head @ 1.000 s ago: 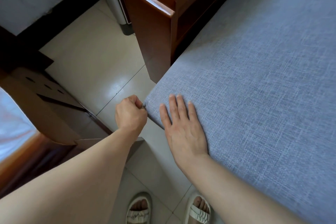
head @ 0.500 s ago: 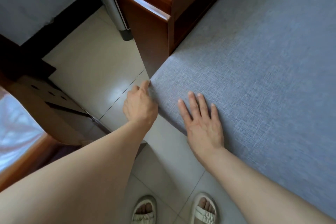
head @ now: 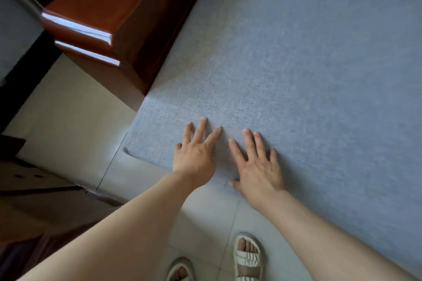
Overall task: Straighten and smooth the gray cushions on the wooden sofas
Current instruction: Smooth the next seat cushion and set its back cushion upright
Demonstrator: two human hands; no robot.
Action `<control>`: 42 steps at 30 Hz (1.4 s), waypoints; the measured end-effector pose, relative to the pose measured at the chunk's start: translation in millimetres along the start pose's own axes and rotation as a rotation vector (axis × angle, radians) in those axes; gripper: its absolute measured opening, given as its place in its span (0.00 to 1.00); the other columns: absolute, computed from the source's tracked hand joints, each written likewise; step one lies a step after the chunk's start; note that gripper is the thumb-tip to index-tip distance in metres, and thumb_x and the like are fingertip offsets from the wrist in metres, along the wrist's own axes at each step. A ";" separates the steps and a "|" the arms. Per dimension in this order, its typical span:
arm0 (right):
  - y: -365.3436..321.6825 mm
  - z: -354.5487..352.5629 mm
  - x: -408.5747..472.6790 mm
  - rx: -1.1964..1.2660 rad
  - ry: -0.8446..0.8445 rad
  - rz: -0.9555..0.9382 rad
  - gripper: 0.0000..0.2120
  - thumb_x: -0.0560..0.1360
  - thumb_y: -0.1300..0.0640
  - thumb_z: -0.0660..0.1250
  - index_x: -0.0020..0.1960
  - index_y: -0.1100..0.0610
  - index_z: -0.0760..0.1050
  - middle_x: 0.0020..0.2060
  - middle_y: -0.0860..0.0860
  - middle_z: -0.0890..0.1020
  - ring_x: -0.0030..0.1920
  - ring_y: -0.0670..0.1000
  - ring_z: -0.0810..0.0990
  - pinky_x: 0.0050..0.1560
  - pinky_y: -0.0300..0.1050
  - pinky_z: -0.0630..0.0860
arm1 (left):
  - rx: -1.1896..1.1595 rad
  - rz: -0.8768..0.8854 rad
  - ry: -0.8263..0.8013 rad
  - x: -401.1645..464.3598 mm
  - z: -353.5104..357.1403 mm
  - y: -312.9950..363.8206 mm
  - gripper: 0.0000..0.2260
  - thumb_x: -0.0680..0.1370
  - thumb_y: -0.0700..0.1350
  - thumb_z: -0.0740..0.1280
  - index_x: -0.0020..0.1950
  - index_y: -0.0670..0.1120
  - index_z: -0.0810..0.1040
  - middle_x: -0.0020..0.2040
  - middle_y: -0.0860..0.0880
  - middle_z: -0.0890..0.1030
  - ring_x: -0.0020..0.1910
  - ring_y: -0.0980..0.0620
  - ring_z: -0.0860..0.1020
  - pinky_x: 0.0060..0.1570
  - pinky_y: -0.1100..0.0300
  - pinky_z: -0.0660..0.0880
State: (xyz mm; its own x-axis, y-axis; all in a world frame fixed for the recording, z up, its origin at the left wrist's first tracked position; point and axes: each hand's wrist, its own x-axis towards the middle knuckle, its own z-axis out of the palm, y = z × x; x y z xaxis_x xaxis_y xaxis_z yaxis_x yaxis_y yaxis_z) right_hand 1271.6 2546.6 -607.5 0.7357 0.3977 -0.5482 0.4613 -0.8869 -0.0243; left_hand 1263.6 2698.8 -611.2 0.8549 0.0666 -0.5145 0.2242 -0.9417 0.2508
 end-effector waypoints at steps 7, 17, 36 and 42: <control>64.7 18.8 -44.0 0.128 -0.139 0.214 0.55 0.73 0.43 0.69 0.73 0.48 0.24 0.70 0.58 0.23 0.73 0.61 0.27 0.73 0.65 0.49 | 0.231 0.252 -0.172 -3.5 15.1 47.2 0.41 0.76 0.58 0.65 0.75 0.64 0.35 0.73 0.54 0.26 0.74 0.44 0.29 0.73 0.41 0.49; 40.2 93.2 -65.1 0.116 0.118 0.516 0.40 0.81 0.60 0.51 0.64 0.54 0.14 0.65 0.68 0.23 0.72 0.71 0.32 0.68 0.73 0.50 | 0.508 0.323 -0.032 -13.8 51.7 53.6 0.57 0.72 0.45 0.71 0.66 0.61 0.18 0.67 0.47 0.17 0.72 0.38 0.27 0.69 0.35 0.49; 111.6 37.3 24.3 0.265 0.174 0.461 0.44 0.75 0.70 0.54 0.74 0.48 0.26 0.70 0.65 0.26 0.70 0.68 0.26 0.67 0.75 0.37 | 0.489 0.249 0.191 82.6 29.6 93.1 0.58 0.70 0.37 0.70 0.65 0.64 0.19 0.71 0.50 0.22 0.74 0.42 0.30 0.70 0.35 0.46; 121.9 26.5 33.1 0.253 0.105 0.416 0.52 0.63 0.76 0.49 0.71 0.48 0.21 0.67 0.66 0.22 0.68 0.69 0.23 0.66 0.75 0.36 | 0.521 0.215 0.186 95.0 27.1 100.5 0.61 0.69 0.40 0.74 0.65 0.63 0.18 0.71 0.50 0.21 0.73 0.42 0.29 0.70 0.34 0.46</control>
State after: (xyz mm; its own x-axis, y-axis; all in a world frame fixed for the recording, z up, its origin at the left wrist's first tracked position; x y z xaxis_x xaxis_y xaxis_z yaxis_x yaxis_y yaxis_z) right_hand 1339.0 2445.4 -650.8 0.8839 0.0083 -0.4675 -0.0069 -0.9995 -0.0308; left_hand 1354.7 2601.6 -657.0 0.9338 -0.1317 -0.3328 -0.1825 -0.9751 -0.1261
